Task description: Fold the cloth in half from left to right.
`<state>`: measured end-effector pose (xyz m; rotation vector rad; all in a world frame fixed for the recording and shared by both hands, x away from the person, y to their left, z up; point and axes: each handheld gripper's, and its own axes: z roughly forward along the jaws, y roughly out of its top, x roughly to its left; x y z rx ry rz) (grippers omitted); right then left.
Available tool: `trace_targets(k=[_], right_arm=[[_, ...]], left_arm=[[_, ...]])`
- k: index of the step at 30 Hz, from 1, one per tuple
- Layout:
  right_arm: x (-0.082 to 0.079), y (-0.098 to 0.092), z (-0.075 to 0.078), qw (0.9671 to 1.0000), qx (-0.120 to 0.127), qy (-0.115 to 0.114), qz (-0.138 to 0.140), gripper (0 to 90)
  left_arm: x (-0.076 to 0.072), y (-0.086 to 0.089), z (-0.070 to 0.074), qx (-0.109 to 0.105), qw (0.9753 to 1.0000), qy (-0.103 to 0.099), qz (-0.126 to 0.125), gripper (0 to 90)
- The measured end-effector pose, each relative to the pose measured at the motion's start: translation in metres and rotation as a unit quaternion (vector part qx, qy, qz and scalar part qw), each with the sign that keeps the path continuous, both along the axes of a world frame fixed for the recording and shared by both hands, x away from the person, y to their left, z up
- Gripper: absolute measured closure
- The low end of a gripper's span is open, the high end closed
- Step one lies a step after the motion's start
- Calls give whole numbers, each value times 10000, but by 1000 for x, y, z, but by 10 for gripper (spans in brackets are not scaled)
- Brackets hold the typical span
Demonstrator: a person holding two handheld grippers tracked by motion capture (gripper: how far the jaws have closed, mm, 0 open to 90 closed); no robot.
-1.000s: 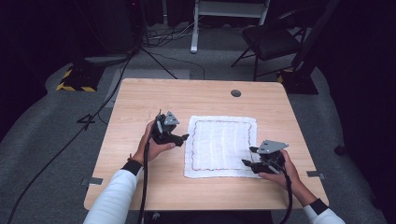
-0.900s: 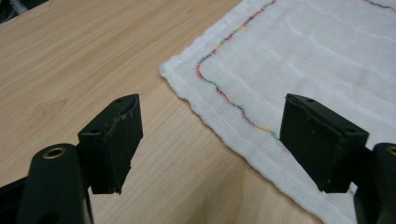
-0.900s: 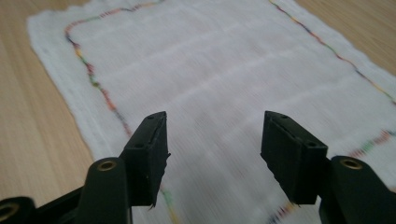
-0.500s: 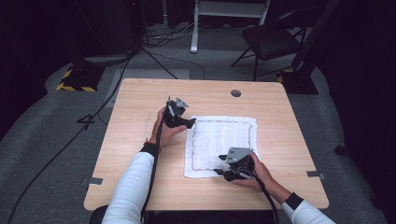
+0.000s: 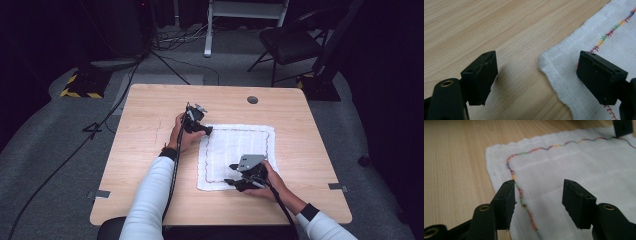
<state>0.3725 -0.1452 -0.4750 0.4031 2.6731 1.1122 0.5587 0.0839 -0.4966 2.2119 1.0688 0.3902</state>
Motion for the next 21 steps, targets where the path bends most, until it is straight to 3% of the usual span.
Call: trace_targets(k=[1, 3, 5, 6, 8, 12, 16, 19, 21], right_arm=[[-3, 12, -1, 9999, -45, -22, 157, 448], [-5, 23, -2, 9996, -84, -20, 286, 448], [-6, 28, -3, 9993, -105, -28, 344, 448], [-7, 33, -4, 9993, -109, -26, 360, 448], [-7, 47, -8, 9988, -167, -50, 462, 448], [-7, 57, -12, 9985, -179, -12, 515, 442], [-5, 70, -18, 9981, -85, 194, 587, 428], [-5, 75, -20, 9982, -80, 204, 558, 429], [-5, 79, -20, 9986, -63, 176, 493, 491]], left_arm=[[-1, 2, -1, -128, 9999, 19, -48, 229], [-1, 2, -1, -130, 9999, -8, -70, 239], [-2, 2, 0, -131, 9998, 33, -160, 335], [-3, 2, 1, -156, 9995, 13, -256, 335], [-6, 1, 2, -187, 9991, 23, -388, 501], [-8, 2, 2, -280, 9982, 31, -524, 587], [-10, 2, 2, -359, 9976, 71, -590, 756], [-12, 1, 1, -362, 9972, 49, -649, 795], [-13, 2, 1, -398, 9970, 40, -670, 826]])
